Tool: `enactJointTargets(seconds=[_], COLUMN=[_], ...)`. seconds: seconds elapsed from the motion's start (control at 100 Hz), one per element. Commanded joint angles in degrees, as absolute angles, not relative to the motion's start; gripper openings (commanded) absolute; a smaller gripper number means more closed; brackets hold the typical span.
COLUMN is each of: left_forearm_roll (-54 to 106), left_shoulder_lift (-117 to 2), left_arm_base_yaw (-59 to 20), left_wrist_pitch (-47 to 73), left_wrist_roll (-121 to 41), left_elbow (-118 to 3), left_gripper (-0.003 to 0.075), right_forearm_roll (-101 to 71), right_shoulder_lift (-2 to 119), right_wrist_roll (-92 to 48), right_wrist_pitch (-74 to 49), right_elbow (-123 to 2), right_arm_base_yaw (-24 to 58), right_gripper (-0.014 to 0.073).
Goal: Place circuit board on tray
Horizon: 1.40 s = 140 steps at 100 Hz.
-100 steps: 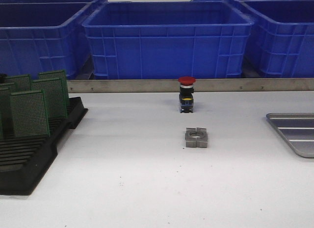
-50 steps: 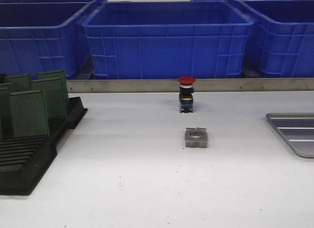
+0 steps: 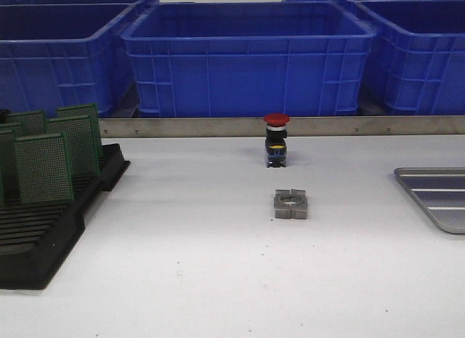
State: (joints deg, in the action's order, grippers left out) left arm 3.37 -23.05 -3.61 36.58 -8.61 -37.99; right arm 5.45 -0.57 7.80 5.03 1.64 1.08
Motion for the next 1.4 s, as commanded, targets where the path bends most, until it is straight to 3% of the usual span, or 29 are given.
enactJointTargets(seconds=[0.0, 0.23, 0.6, 0.69, 0.87, 0.92, 1.39], left_forearm_roll=[4.16, 7.02, 7.50, 8.59, 8.00, 7.15, 7.11], left_shoulder_lift=[-29.85, -43.69, -53.16, -54.47, -55.04, -55.04, -59.78], left_arm_base_yaw=[-3.75, -3.87, -3.87, -3.87, -3.87, -3.87, -3.87], left_wrist_pitch=[41.60, 48.32, 49.05, 49.10, 49.03, 48.94, 44.63], left_wrist_roll=[-11.48, -15.35, -15.35, -15.35, -15.35, -15.35, -24.56], left_elbow=[-45.92, -56.97, -57.82, -57.82, -57.82, -57.82, -64.44], left_gripper=[-0.0019, -0.0019, -0.0008, 0.0080, 0.0444, 0.0489, 0.0493], right_forearm_roll=[5.38, 5.38, 5.38, 5.38, 5.38, 5.38, 5.38], right_shoulder_lift=[-1.58, -1.58, -1.58, -1.58, -1.58, -1.58, -1.58], right_wrist_roll=[7.58, 7.58, 7.58, 7.58, 7.58, 7.58, 7.58], right_wrist_pitch=[9.72, 9.72, 9.72, 9.72, 9.72, 9.72, 9.72], right_elbow=[1.96, 1.96, 1.96, 1.96, 1.96, 1.96, 1.96], right_arm_base_yaw=[1.14, 1.14, 1.14, 1.14, 1.14, 1.14, 1.14], right_gripper=[-0.0068, -0.0068, -0.0068, -0.0068, -0.0068, -0.0068, -0.0068])
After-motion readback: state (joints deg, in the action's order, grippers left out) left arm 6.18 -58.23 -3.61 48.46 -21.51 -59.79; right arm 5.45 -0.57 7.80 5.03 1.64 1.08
